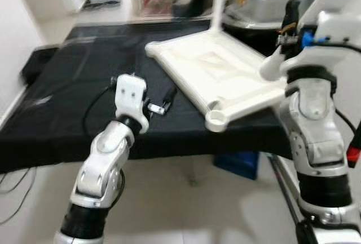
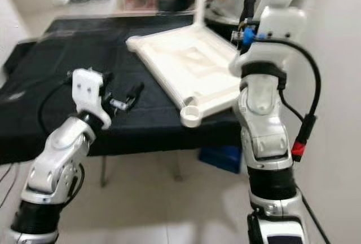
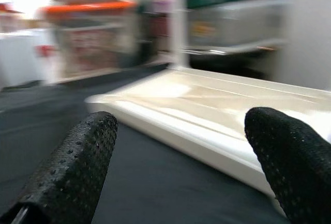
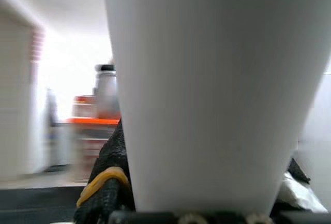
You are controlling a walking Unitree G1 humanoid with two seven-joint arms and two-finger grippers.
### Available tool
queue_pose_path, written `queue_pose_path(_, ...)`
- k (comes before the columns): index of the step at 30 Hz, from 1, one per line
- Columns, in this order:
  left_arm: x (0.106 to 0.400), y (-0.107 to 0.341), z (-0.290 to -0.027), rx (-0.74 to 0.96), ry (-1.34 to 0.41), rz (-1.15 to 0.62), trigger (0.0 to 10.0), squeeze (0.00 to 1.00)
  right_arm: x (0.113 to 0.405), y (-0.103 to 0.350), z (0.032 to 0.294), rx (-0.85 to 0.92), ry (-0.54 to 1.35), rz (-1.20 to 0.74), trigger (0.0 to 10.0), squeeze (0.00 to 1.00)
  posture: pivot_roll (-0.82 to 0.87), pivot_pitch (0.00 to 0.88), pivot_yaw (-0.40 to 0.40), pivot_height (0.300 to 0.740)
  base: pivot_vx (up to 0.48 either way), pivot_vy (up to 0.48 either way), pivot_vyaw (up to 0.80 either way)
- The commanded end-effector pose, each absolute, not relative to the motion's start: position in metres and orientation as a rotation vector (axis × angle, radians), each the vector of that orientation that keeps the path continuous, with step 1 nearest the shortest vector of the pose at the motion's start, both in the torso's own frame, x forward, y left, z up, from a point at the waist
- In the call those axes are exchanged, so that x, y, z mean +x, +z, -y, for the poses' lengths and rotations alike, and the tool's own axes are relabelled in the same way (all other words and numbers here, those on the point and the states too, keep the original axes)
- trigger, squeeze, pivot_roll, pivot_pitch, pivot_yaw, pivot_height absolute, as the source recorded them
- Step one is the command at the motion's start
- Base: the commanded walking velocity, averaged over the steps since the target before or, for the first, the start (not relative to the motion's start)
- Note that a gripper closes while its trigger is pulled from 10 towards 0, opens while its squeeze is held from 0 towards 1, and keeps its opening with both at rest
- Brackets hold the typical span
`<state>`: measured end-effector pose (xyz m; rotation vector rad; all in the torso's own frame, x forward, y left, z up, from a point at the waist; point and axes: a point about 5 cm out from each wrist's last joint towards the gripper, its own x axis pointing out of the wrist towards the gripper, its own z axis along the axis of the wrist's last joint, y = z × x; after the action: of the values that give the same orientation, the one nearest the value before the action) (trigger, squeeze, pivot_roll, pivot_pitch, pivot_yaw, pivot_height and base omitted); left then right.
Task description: Building children table
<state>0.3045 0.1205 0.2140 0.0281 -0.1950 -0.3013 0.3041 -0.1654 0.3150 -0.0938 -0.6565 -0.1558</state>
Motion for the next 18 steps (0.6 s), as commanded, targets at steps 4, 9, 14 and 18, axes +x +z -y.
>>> queue_pose_path(4, 0.312, 0.204, -0.120, 0.064, -0.306, 0.130, 10.0, 0.00, 0.300, 0.318, 0.158, -0.053, -0.088, 0.664, 10.0, 0.00, 0.13, 0.077, -0.022, 0.740, 0.000, 0.000, 0.00)
queue_pose_path(9, 0.322, 0.191, -0.111, 0.094, -0.344, 0.011, 10.0, 0.00, 0.296, 0.324, 0.158, -0.014, -0.064, 0.690, 10.0, 0.00, 0.13, 0.094, -0.020, 0.740, 0.000, 0.000, 0.00)
queue_pose_path(14, 0.338, 0.175, -0.096, 0.117, -0.396, -0.129, 10.0, 0.00, 0.295, 0.334, 0.166, -0.017, -0.090, 0.721, 10.0, 0.00, 0.13, 0.107, -0.014, 0.740, 0.000, 0.000, 0.00)
queue_pose_path(18, 0.359, 0.167, -0.076, 0.053, -0.407, -0.282, 10.0, 0.00, 0.296, 0.345, 0.174, -0.043, -0.128, 0.747, 10.0, 0.00, 0.13, 0.119, -0.007, 0.740, 0.000, 0.000, 0.00)
